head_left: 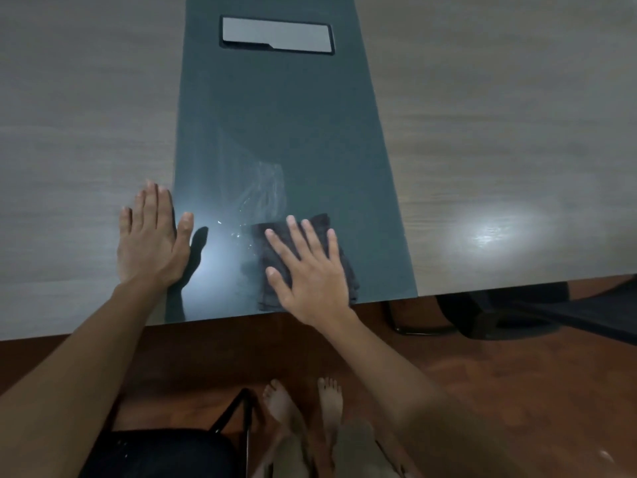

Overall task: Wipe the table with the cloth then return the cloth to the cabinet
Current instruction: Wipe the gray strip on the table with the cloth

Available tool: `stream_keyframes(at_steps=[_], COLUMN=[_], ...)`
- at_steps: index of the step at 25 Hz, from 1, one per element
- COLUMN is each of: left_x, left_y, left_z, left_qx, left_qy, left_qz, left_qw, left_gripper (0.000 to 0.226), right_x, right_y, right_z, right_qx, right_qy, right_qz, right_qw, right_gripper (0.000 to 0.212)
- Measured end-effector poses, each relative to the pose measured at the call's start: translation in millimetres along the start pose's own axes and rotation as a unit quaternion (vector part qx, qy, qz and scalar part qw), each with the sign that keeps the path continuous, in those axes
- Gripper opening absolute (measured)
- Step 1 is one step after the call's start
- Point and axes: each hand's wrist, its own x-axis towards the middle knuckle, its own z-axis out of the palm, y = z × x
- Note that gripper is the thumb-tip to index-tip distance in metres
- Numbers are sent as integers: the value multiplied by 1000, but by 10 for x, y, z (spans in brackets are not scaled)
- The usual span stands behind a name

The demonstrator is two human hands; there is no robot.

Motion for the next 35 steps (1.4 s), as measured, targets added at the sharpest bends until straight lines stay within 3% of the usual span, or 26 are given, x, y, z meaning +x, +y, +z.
stream_keyframes(at_steps=[5,8,12,18,22,26,31,35], left_x=[-12,-13,-3,-24,-103,-144,-139,-137], left_y=[7,0,-39,-216,-438,-373,-362,-353], left_z=[11,27,37,53,77,39,3,18], left_qx=[-6,-10,-12,3,48,44,61,59], left_qy=[-1,11,14,11,19,36,14,11], left_qz=[-2,-7,-2,30,2,9,-7,-1], left_qw=[1000,1000,1000,999,999,998,998,998], left_gripper=[84,84,86,67,62,64,67,68], right_x=[-371,-388,-306,63,148,-48,-499,-583], right_y=[1027,1103,662,-613,-858,-297,977,1090], right_z=[-135,-151,-82,47,72,31,-160,-184], right_qx=[-44,-60,-56,-15,-13,14,-68,-72], right_qy=[13,-10,-12,-34,-38,19,2,-17], right_qz=[73,77,96,20,-6,-30,71,126], right_qw=[996,995,994,999,999,999,995,989], right_gripper=[63,64,68,72,70,66,69,71])
